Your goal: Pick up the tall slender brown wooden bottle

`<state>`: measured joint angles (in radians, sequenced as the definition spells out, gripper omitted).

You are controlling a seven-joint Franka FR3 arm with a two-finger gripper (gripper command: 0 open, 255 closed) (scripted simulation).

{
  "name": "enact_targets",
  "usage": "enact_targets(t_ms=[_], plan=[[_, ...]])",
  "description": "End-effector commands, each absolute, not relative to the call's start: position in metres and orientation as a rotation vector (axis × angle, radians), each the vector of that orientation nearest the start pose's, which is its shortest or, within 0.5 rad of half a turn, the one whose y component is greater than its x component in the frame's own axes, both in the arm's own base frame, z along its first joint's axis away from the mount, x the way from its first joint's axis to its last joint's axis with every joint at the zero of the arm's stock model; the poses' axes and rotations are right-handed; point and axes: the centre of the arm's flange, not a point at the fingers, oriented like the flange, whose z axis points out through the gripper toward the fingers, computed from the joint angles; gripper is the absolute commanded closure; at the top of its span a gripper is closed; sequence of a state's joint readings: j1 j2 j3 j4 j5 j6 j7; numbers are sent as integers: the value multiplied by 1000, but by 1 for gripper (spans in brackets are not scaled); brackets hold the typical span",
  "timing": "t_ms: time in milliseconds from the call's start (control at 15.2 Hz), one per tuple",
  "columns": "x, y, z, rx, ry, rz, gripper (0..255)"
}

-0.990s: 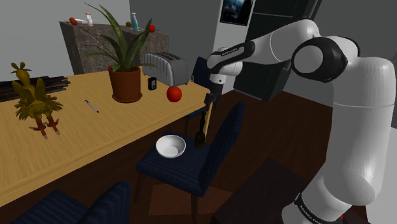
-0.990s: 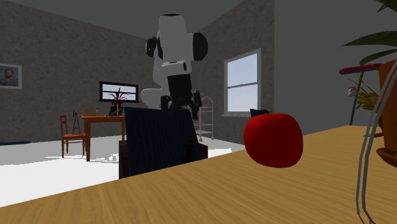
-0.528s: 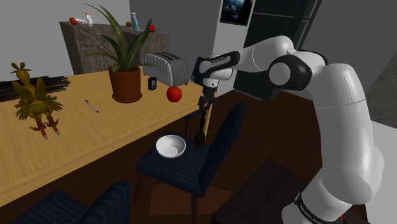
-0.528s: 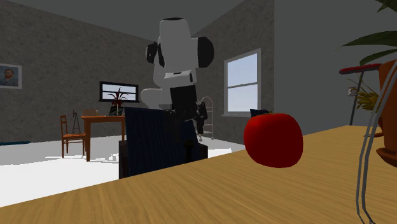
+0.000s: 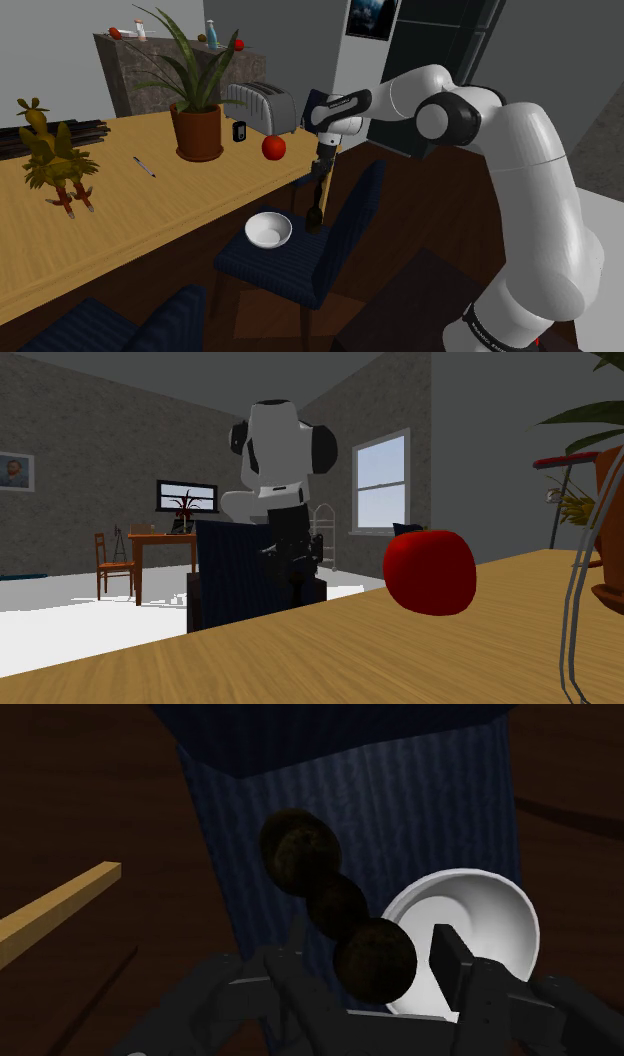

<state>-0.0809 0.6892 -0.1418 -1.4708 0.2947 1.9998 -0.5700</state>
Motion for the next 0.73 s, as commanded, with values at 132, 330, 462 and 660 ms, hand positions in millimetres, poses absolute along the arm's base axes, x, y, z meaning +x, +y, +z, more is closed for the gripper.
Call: enact_targets(t_ms=[132, 330, 462, 660], plan=[[691, -122, 264, -2910, -335, 108, 255], [691, -122, 263, -2910, -335, 108, 255], [691, -122, 263, -2910, -335, 108, 255], [691, -122, 274, -2910, -335, 109, 255]])
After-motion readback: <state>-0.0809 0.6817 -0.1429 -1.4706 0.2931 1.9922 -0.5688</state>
